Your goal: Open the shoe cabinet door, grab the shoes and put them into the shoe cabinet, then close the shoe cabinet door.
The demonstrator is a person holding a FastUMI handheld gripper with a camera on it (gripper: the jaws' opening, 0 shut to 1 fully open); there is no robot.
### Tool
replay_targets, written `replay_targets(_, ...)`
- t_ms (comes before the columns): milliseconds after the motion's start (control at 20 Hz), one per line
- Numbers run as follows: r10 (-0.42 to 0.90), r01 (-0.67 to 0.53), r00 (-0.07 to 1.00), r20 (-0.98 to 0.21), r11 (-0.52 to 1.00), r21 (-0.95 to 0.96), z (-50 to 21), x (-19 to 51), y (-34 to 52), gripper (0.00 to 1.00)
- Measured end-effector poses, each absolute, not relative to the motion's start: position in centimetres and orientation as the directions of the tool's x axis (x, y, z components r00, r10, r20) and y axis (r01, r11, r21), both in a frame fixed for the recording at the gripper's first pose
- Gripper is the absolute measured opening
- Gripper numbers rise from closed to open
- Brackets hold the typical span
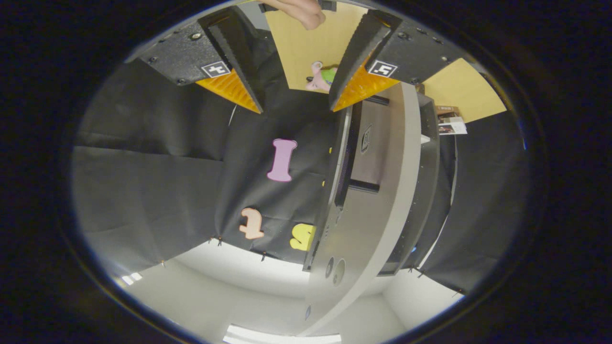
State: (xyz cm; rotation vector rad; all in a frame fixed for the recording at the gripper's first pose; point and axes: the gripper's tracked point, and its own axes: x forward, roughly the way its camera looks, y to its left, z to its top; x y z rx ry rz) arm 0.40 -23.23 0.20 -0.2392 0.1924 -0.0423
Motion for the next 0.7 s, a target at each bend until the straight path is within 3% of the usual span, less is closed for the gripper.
replay_targets(350, 0.131, -0.147, 0.957, -0.258, 0.988, -0.046, -1.4, 1.1, -16.3, 0.90)
replay_targets(700, 0.120, -0.130, 0.954, -0.274, 0.991, -0.019, -2.9, 2.9, -13.6, 0.90)
